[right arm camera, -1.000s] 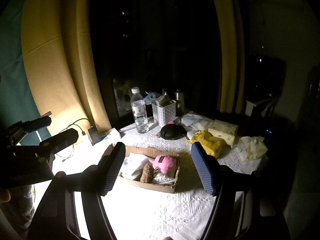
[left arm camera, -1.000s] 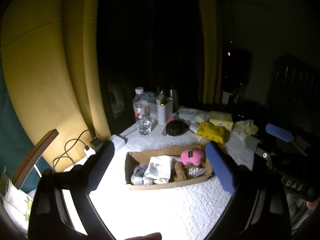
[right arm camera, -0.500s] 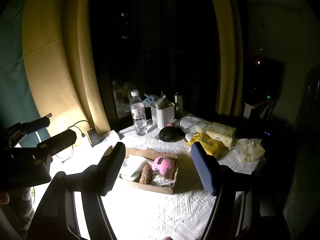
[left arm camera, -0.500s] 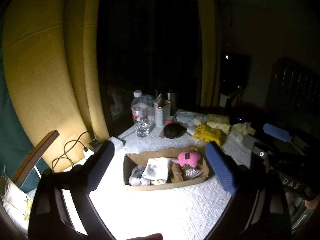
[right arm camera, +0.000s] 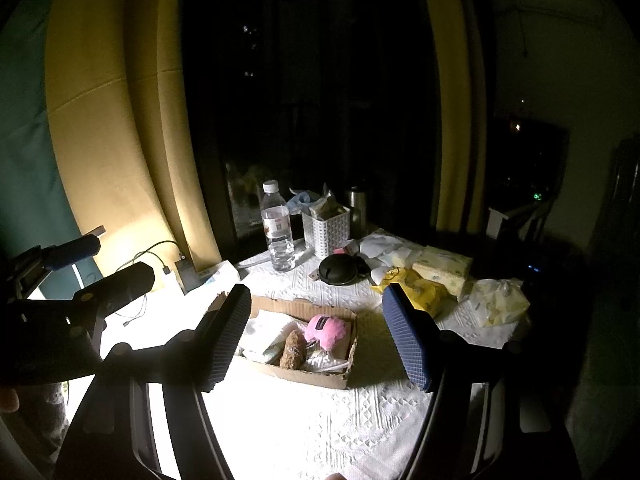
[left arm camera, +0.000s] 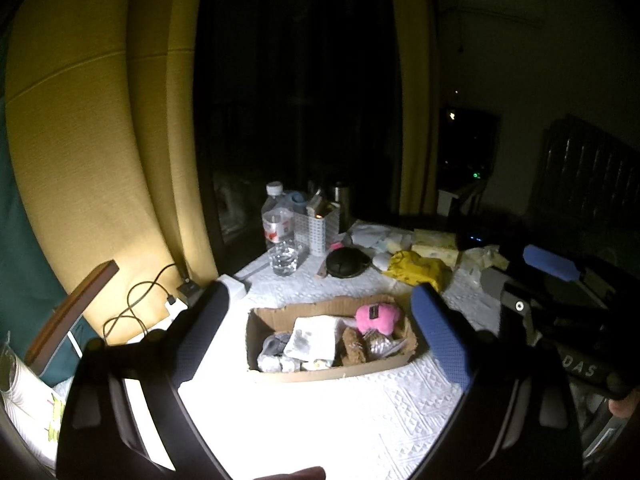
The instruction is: Organize soft objects
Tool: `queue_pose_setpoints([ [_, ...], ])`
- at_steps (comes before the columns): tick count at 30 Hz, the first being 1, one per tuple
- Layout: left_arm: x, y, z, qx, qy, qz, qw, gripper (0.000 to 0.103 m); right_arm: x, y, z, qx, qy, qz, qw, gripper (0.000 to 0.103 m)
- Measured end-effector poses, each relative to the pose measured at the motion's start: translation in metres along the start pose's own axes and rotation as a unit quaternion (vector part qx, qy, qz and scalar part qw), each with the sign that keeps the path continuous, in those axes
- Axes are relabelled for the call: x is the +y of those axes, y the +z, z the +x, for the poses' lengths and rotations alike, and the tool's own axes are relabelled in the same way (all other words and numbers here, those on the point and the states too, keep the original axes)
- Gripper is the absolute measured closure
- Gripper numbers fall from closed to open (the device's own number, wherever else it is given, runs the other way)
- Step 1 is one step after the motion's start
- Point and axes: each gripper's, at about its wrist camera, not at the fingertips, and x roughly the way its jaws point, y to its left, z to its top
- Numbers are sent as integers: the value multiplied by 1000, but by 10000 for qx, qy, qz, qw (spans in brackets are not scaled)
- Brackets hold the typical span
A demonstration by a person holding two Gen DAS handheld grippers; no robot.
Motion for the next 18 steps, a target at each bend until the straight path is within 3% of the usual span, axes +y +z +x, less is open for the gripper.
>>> queue_pose_setpoints([
  [18, -2, 3, 1, -34, 15, 22, 10000, 9, 2, 0, -1, -5, -9, 3, 10000, 32],
])
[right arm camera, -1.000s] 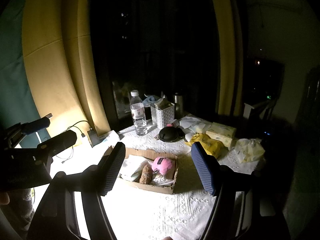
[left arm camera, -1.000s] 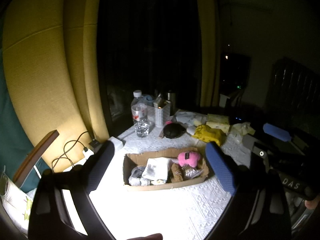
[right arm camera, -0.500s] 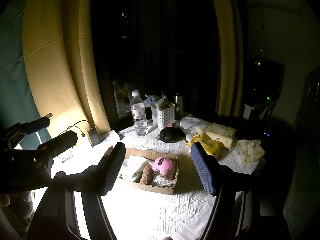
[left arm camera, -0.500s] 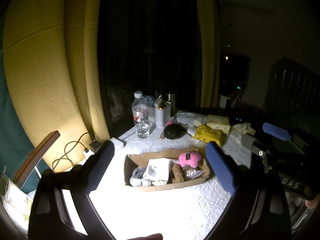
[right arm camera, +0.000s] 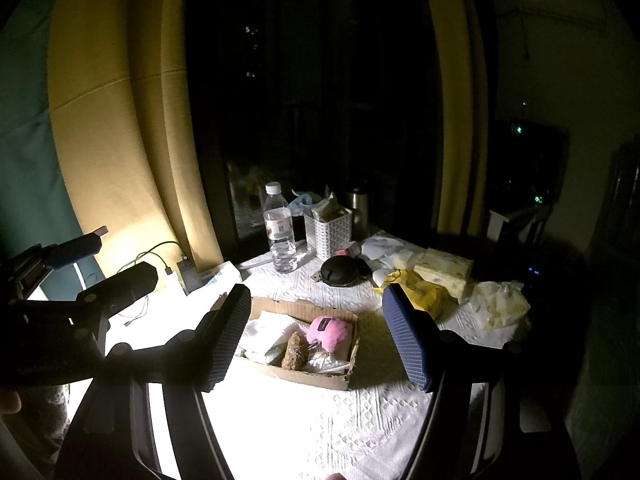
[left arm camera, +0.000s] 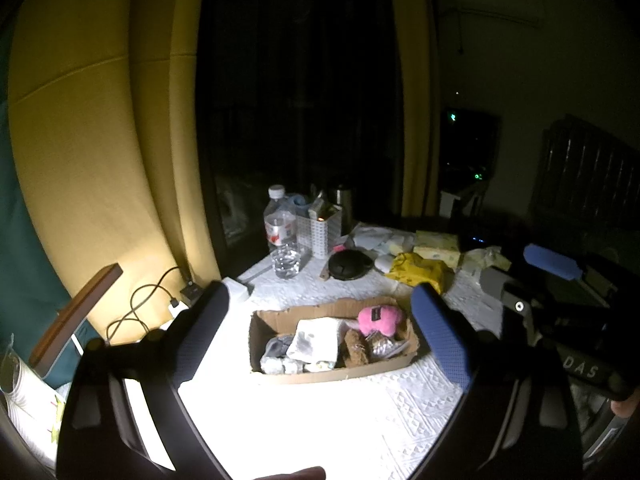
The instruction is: Organize soft objects
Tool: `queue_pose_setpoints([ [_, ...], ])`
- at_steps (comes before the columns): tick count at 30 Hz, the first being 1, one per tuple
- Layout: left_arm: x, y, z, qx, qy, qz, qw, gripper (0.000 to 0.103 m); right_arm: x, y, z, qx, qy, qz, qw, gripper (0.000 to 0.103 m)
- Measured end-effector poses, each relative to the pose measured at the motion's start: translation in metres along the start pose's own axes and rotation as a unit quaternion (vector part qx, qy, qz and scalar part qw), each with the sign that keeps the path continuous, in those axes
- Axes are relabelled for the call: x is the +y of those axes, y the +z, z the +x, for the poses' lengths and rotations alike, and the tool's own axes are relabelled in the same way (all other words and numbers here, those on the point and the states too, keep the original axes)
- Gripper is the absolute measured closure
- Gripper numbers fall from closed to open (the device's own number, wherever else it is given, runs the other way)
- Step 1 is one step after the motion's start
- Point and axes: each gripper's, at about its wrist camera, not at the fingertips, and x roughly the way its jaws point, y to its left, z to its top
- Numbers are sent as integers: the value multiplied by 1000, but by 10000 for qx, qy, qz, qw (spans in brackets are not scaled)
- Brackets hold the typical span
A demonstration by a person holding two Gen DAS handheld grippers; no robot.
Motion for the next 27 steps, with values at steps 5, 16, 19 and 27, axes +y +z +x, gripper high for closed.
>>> queue_pose_setpoints([
  [5, 0, 0, -1, -3, 6, -6, 10000, 9, 0, 1, -1, 1, 3, -9, 10000, 32],
  [16, 0, 0, -2, -8, 9, -6, 10000, 9, 0, 0, -1, -4, -5, -11, 10000, 32],
  [19, 0, -1, -2, -8, 12, -8, 10000, 9, 0, 0, -1, -3, -2, -12, 10000, 32],
  [27, -1, 0, -1, -19, 6, -3, 10000, 9, 0, 0, -1, -9, -7, -12, 10000, 32],
])
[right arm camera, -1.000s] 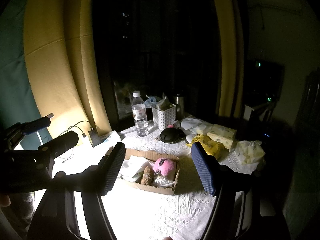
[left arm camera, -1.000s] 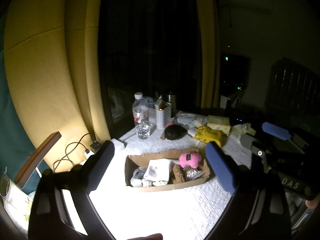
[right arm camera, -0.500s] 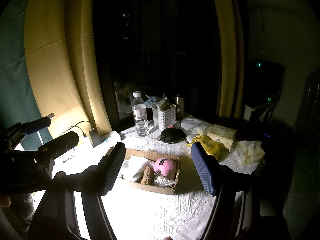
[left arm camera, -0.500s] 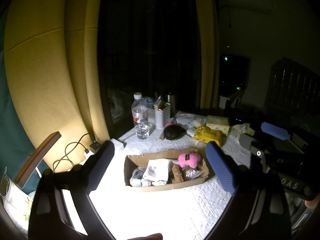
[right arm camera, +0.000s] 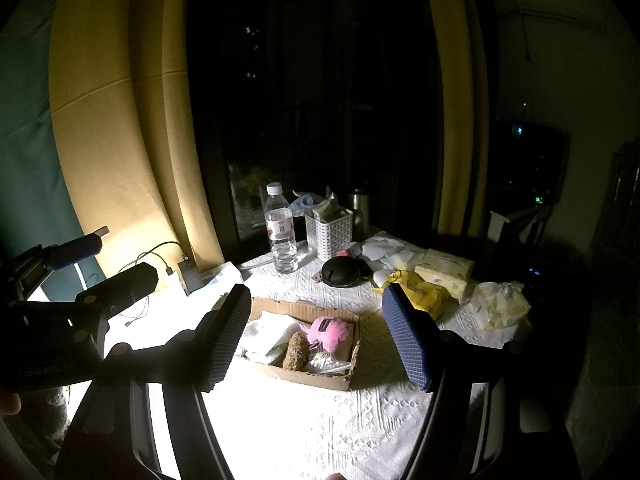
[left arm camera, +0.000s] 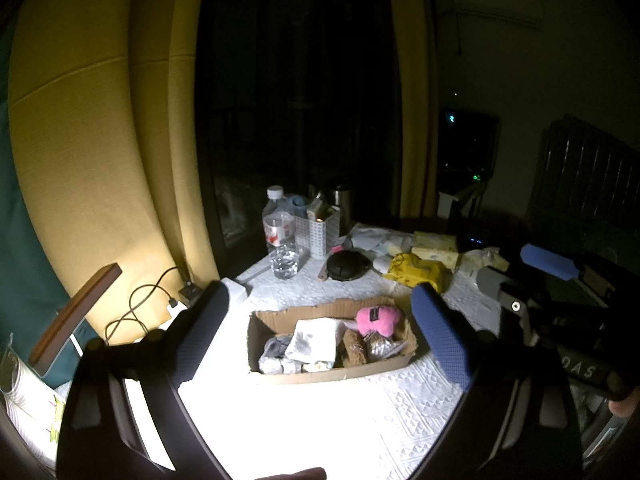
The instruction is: Organize soft objects
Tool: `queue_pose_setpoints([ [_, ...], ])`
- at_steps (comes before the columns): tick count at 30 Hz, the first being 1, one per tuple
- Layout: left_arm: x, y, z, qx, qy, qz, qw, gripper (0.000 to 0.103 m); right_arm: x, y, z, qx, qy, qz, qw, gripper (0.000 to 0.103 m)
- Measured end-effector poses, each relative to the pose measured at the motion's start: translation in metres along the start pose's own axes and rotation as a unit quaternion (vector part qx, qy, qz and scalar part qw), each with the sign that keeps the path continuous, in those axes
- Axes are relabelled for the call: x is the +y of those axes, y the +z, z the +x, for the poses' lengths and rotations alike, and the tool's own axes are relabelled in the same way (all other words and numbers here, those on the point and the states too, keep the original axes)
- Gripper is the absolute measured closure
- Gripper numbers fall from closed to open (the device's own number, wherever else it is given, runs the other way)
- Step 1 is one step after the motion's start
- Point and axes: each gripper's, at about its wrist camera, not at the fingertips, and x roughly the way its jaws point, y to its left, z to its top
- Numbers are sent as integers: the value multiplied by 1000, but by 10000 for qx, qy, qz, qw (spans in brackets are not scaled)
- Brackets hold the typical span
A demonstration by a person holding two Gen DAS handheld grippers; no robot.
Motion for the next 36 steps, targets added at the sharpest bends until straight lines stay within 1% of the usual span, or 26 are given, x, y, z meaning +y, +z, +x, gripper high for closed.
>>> queue_pose_setpoints([
  [36, -4, 2, -3, -47, -52, 24, 10000, 9, 2, 1, 0, -14, 1, -10, 10000, 32],
])
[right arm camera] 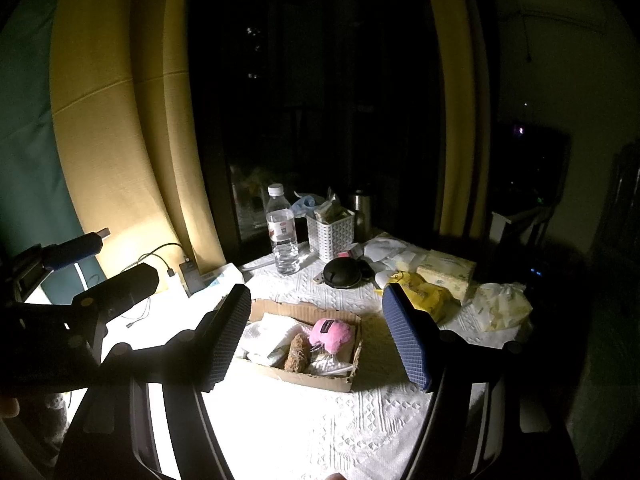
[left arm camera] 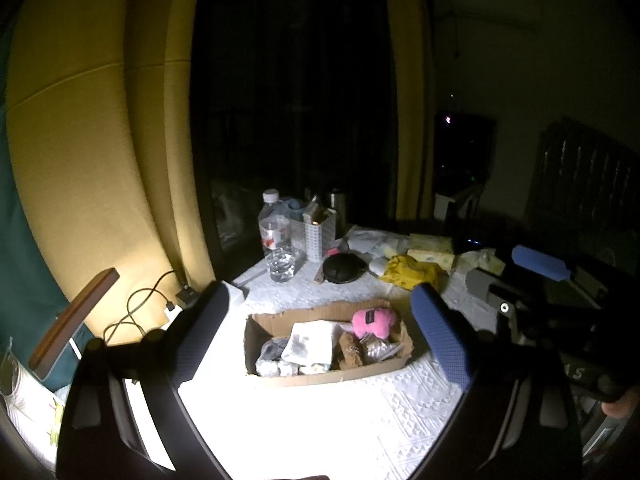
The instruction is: Organize soft objects
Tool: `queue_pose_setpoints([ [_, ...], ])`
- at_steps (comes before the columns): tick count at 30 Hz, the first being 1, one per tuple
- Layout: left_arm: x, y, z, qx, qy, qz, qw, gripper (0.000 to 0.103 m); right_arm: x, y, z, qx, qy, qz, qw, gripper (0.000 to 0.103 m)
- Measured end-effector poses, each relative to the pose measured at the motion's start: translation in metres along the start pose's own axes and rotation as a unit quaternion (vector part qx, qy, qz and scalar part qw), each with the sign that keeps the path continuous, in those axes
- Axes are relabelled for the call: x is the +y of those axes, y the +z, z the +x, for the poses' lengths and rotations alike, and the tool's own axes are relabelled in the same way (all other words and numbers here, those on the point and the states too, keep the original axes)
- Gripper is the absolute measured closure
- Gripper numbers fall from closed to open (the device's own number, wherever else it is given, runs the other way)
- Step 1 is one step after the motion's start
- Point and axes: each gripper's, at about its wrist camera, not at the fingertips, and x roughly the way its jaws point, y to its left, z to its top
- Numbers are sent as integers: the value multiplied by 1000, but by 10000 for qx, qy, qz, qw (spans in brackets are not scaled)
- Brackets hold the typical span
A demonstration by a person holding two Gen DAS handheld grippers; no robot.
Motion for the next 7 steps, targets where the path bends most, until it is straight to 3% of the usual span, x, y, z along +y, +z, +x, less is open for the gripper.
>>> queue_pose_setpoints([
  [7, 0, -1, -1, -144, -50, -20, 9999, 9, 0, -1, 1, -5, -2, -10, 10000, 32],
])
